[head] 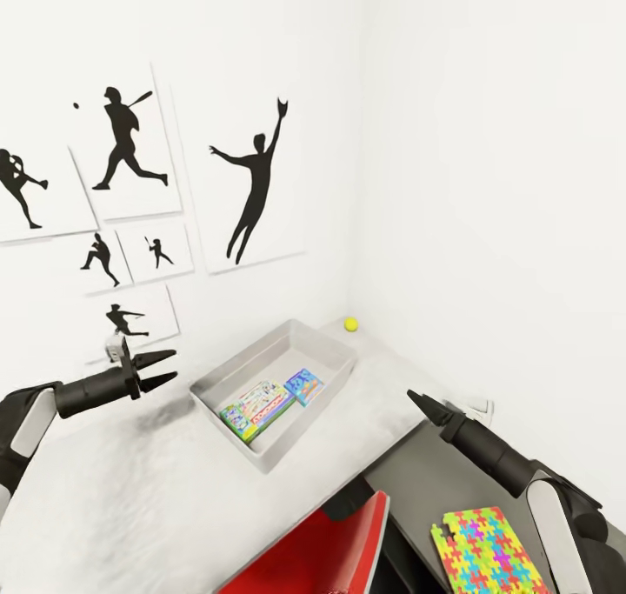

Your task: Put all the toys in the child's room - the three board games (two on the bed and one on the table), the two jigsaw puzzles on the table, and the tennis ball on the table - inside the toy box on the table in the child's room.

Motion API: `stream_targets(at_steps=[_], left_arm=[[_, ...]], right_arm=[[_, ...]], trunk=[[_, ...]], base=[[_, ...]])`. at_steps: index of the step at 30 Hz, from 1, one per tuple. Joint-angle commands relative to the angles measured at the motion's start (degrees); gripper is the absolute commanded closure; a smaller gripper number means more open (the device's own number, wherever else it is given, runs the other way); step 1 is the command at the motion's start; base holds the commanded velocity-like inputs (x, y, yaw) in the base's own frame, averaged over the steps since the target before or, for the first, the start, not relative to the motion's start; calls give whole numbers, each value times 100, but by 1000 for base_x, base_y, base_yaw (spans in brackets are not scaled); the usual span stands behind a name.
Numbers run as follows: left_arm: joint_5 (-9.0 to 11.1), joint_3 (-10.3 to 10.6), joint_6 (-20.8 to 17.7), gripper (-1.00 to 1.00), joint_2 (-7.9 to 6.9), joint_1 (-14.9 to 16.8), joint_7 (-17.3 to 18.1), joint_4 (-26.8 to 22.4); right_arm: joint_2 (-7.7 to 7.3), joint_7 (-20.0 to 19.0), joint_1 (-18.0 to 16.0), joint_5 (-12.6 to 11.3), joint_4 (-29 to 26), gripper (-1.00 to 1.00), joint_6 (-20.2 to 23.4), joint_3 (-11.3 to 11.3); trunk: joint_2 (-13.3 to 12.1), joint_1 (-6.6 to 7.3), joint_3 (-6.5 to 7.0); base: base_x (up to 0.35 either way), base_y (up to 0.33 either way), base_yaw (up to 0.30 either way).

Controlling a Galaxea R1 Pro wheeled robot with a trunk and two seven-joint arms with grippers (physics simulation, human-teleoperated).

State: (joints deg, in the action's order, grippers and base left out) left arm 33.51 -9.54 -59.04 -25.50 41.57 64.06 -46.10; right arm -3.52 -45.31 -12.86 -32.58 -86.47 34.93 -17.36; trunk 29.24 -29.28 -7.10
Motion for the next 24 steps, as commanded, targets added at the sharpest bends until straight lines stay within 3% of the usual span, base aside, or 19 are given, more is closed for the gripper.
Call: stream_targets(at_steps=[1, 4, 6, 9, 14, 18, 24], left_arm=[[-3, -13, 11, -100, -72, -150, 51, -51], [-1, -38, 99, -100, -169, -365, 83, -97], [3, -54, 267, -100, -309, -659, 200, -124], [-10, -62, 572, -100, -413, -1052, 589, -132], [-14, -71, 985, -100, -521, -1451, 1123, -128], [-16, -73, 1128, -100, -617, -1590, 1519, -129], [-21, -74, 1208, -100, -691, -1649, 1791, -127]], right_arm=[[0, -4, -6, -29, -1, -100, 40, -4], [0, -4, -6, -31, -1, -100, 40, -3], [2, -4, -6, -30, -1, -100, 40, 1], [7, -4, -6, -29, -3, -100, 37, 8], [8, -4, -6, -29, -9, -100, 32, 22], [9, -4, -6, -29, -10, -100, 35, 29], [15, -4, -6, -29, -10, -100, 30, 43]], trunk=[[9, -2, -2], [9, -2, 24], [9, -2, 41], [9, -2, 67], [9, -2, 113], [9, -2, 150], [9, -2, 182]], base=[[-88, 0, -131], [-92, 0, -131], [-127, 8, -127], [-213, 61, -65], [-175, 49, 14], [-53, 14, 98], [-62, 41, 86]])
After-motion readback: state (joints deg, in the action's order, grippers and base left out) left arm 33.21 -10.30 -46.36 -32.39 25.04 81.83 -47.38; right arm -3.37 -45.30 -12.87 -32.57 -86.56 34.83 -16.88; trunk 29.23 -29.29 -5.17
